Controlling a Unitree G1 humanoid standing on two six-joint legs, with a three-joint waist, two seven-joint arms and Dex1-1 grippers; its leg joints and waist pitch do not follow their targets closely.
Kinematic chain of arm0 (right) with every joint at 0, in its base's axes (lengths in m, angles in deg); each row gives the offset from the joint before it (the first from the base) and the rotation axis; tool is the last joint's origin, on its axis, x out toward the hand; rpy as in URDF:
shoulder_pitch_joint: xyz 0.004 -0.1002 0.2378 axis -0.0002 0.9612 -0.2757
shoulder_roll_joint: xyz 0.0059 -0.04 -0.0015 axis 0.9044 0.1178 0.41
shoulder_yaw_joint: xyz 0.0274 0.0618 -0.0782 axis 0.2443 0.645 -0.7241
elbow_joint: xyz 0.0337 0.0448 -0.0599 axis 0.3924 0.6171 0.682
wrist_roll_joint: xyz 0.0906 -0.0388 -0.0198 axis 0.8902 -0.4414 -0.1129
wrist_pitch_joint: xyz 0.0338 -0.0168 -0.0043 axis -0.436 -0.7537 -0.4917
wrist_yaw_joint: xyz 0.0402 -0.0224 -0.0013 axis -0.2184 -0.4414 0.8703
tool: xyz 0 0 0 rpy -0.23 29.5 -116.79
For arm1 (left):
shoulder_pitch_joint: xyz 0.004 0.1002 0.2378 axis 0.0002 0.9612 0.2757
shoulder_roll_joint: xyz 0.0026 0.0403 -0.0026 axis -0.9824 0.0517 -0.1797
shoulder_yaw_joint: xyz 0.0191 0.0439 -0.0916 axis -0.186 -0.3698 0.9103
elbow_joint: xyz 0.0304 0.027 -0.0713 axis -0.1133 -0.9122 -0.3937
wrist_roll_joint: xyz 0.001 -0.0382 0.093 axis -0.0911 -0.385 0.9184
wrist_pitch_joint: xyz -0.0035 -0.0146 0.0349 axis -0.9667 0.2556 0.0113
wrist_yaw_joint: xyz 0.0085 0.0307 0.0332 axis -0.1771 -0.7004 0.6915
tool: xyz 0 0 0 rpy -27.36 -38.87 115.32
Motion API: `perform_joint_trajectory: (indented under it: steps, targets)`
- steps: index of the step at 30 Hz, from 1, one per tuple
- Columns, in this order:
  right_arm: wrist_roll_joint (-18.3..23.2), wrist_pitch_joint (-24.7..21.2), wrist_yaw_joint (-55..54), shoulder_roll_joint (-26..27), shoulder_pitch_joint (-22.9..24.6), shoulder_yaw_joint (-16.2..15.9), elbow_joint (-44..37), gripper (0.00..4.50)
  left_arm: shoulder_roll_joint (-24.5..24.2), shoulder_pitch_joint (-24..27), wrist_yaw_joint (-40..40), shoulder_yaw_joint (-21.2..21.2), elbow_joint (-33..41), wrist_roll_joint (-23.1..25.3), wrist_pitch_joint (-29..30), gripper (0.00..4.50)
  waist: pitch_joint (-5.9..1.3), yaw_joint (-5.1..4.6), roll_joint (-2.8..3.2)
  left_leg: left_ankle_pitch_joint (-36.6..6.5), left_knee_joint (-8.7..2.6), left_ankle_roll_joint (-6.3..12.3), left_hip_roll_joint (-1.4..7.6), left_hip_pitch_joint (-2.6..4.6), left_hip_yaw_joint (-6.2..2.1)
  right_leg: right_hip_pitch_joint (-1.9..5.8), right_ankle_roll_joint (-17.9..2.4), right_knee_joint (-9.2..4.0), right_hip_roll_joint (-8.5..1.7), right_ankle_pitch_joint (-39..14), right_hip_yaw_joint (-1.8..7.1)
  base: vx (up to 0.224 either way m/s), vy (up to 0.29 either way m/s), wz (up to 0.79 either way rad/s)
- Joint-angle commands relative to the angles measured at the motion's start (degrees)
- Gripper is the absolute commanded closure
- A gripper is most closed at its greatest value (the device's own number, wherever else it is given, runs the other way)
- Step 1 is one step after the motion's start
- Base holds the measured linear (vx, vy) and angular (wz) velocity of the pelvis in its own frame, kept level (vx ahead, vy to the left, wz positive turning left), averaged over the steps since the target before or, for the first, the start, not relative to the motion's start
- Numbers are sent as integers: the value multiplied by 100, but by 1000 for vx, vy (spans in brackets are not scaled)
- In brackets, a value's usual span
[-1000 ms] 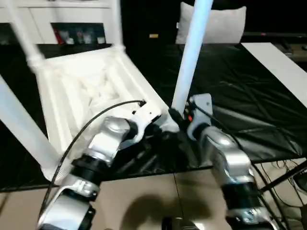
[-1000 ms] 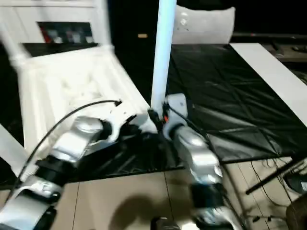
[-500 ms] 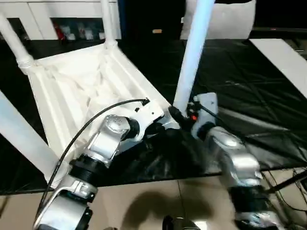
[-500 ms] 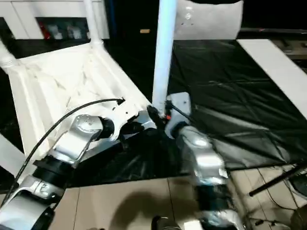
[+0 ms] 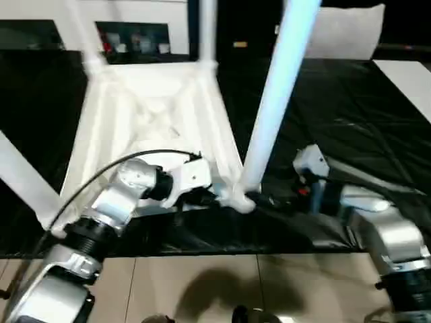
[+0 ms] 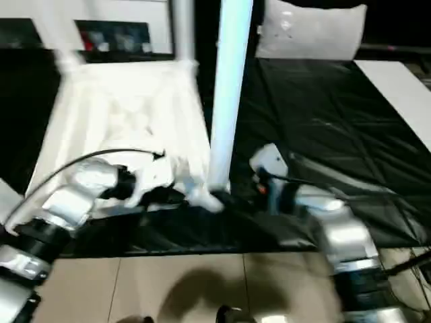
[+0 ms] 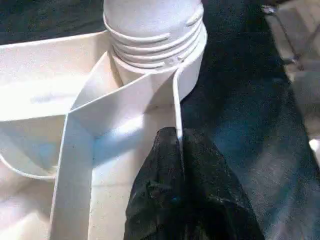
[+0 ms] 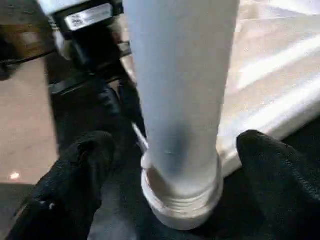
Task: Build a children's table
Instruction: Rotate leg to tighten
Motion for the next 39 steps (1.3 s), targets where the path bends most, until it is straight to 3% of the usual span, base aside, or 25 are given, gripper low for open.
perform_joint_trajectory:
  steps: [1,3,7,9,11,16,17,26,34,38,39]
  targets:
    - [106,168,462,-159,-108,-121,-49,19,-40,-29,-520,-504,-99,163,-264,450,-420,-25,2,-304,-328,794,341,33,-54,384,-1453,-217,-495,-810,332,0,0,0]
    - [94,238,689,-207,-168,-193,74,44,-92,-88,-745,-572,-161,160,-424,450,-414,-6,-10,-285,-325,815,336,28,-53,375,-1451,-223,-486,-872,321,0,0,0]
    - [39,351,819,-147,-394,-282,491,59,-113,-176,-1021,-636,-193,112,-580,450,-411,25,-3,-404,-322,649,351,34,-47,359,-1429,-230,-495,-1152,322,0,0,0]
    - [89,348,971,-179,-446,-348,548,98,-116,-207,-1125,-656,-247,92,-682,450,-406,32,-8,-486,-322,586,343,28,-45,360,-1395,-240,-486,-1277,321,0,0,0]
    - [125,333,1141,-212,-487,-428,574,110,-126,-235,-1186,-687,-290,99,-766,450,-410,55,-19,-562,-321,550,347,20,-49,369,-1328,-241,-488,-1410,320,0,0,0]
    - [94,391,1340,-217,-570,-533,681,146,-123,-274,-1255,-696,-351,99,-841,450,-416,64,-43,-545,-310,521,336,10,-49,361,-1222,-250,-493,-1589,319,0,0,0]
    - [96,396,1351,-218,-575,-540,691,154,-121,-275,-1258,-693,-355,101,-845,450,-419,57,-70,-544,-309,524,334,6,-49,364,-1209,-250,-491,-1600,317,0,0,0]
    - [119,393,1538,-223,-601,-645,741,242,-114,-310,-1203,-652,-497,139,-923,450,-429,80,-65,-413,-297,594,331,6,-44,362,-1231,-228,-488,-1441,312,0,0,0]
    - [439,-244,1465,-153,-377,-692,300,254,-69,-278,-980,-558,-490,143,-585,450,-409,107,-51,-417,-306,574,339,11,-45,353,-1194,-241,-476,-1500,309,0,0,0]
    - [516,-528,954,102,-161,-601,92,254,104,-253,-580,-362,-346,61,78,450,-369,108,-72,-625,-332,446,321,13,-52,343,-1051,-303,-485,-2005,313,0,0,0]
    - [448,-519,498,340,-75,-501,81,254,230,-235,-394,-214,-151,-87,551,450,-360,108,-56,-696,-337,406,324,27,-54,327,-1027,-317,-494,-2147,315,0,0,0]
